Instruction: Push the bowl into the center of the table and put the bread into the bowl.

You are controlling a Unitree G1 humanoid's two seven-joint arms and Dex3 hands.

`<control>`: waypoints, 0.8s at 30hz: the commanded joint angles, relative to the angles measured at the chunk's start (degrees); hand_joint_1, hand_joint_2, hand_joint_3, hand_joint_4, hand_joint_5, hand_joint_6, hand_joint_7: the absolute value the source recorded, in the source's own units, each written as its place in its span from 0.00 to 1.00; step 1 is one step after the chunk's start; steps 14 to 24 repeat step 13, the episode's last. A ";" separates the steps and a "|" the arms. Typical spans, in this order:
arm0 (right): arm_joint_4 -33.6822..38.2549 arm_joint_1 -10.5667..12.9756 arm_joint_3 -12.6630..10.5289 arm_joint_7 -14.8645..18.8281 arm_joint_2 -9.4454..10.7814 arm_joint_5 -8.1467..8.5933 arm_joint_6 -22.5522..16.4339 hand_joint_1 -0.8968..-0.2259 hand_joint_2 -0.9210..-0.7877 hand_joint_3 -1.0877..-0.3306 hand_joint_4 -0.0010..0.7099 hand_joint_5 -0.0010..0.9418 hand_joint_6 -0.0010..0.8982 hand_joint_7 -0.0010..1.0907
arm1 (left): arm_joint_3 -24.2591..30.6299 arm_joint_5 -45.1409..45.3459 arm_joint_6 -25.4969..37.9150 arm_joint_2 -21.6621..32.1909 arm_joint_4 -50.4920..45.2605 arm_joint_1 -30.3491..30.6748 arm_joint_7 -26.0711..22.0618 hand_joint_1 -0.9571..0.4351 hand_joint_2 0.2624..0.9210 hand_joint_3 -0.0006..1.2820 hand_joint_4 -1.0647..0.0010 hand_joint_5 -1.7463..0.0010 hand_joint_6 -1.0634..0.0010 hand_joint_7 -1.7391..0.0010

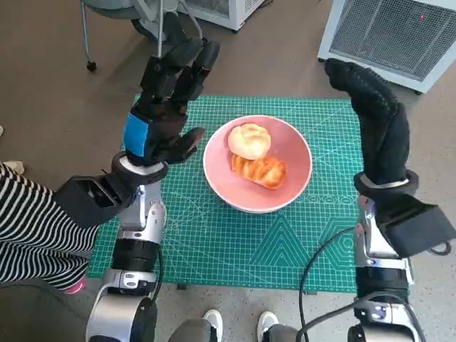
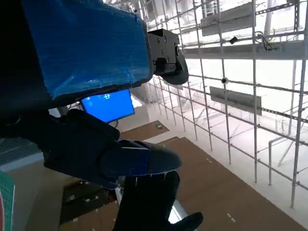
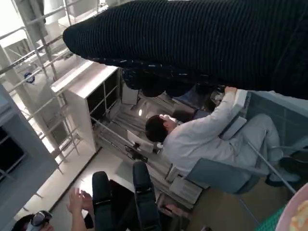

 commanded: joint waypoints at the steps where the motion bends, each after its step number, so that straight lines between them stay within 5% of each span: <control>1: 1.77 -0.17 0.21 -0.35 0.88 -0.01 -0.22 0.20 0.00 0.52 0.24 0.00 0.01 0.45 | 0.18 -0.55 1.15 0.34 -1.12 -0.22 0.29 0.36 1.00 0.24 0.78 1.00 1.00 0.59; 24: 2.27 -0.55 0.43 -0.34 2.02 0.14 -0.40 0.21 0.00 0.52 0.25 0.00 0.01 0.45 | 0.26 -0.34 2.56 0.91 -3.18 0.49 0.10 0.37 1.00 0.23 0.77 0.99 1.00 0.58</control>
